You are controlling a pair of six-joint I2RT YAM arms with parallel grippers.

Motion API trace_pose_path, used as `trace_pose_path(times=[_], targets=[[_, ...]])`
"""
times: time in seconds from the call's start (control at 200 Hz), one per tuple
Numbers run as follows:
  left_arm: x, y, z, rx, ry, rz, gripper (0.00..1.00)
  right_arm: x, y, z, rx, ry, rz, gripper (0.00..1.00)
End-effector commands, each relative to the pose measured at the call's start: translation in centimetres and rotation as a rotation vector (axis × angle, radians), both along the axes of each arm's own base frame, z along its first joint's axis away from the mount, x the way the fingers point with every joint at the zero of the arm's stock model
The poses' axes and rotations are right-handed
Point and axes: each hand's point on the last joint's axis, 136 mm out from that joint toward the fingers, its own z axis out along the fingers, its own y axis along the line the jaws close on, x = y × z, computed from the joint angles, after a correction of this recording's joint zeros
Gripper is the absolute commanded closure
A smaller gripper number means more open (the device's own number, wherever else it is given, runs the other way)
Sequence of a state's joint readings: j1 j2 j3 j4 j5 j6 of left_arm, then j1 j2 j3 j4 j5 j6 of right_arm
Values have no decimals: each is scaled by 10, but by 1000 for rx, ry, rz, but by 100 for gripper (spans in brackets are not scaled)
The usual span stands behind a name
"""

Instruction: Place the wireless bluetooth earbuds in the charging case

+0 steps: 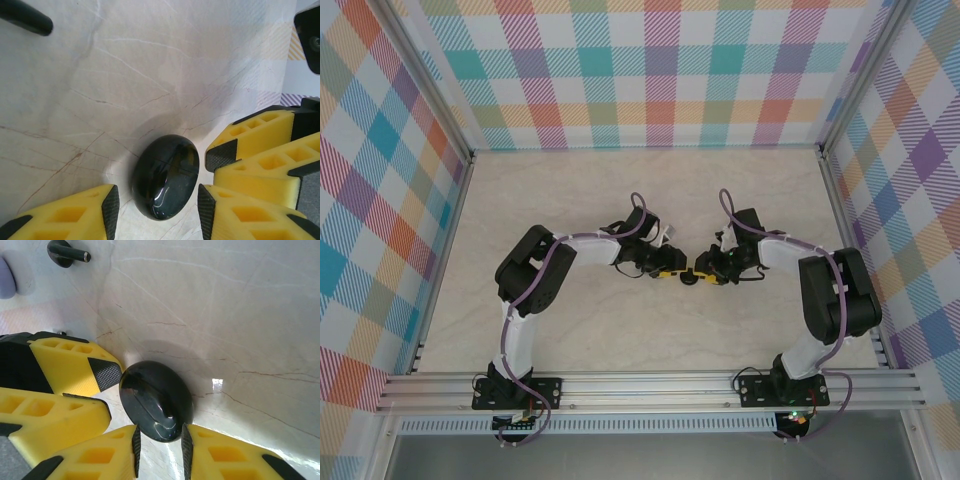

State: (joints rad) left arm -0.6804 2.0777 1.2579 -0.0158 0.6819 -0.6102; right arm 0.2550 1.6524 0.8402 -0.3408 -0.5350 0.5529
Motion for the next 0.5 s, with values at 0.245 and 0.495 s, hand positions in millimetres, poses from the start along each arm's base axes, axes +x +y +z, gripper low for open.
trace_pose_path(times=[0.245,0.495], targets=[[-27,-11,-7,-2,54,-64,56,-9,0,-17,16,62,-4,73],[-28,-17,-5,-26,62,-70,59,-12,-2,-26,2,80,-8,80]])
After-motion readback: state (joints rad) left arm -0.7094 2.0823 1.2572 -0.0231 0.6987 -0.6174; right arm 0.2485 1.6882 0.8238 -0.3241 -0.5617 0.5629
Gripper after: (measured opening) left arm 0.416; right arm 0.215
